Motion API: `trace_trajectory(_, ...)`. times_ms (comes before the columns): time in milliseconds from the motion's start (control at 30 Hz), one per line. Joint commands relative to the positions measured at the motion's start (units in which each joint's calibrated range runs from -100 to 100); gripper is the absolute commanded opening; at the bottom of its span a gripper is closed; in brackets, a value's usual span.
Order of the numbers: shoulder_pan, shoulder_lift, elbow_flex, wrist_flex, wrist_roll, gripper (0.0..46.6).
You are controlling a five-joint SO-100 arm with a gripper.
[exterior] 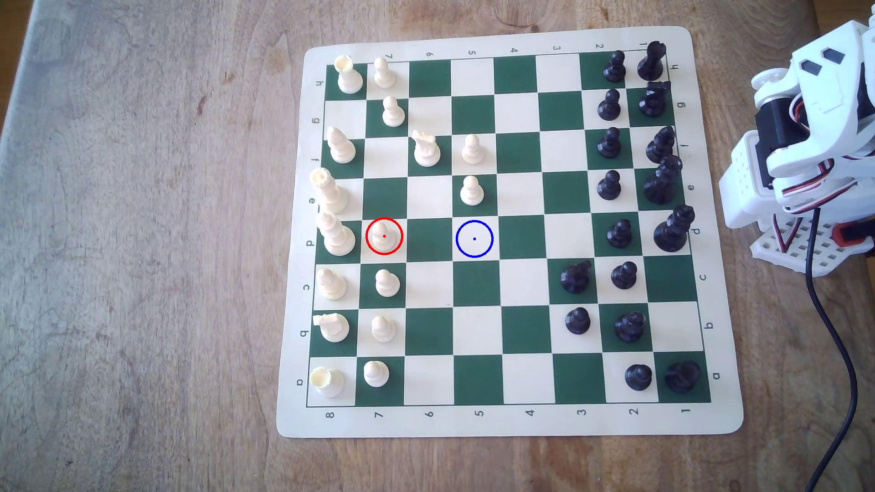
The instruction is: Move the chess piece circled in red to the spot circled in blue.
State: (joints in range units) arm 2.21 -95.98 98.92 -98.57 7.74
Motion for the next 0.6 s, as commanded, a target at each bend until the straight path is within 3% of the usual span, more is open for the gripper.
trace_trajectory(0,1.11,0.14,0.99,-1.11,0.15,0.2)
trace_trajectory(133,-0.30,0.14,0.63,4.71,0.15,0.2)
trace_trajectory(333,-2.56,0.14,-6.17,29.03,0.15,0.2)
trace_trajectory(500,-2.80,0.22,-18.05,68.92,-0.20,0.2)
trace_trajectory(567,-2.17,0.22,-20.04,76.53,-0.29,0.2)
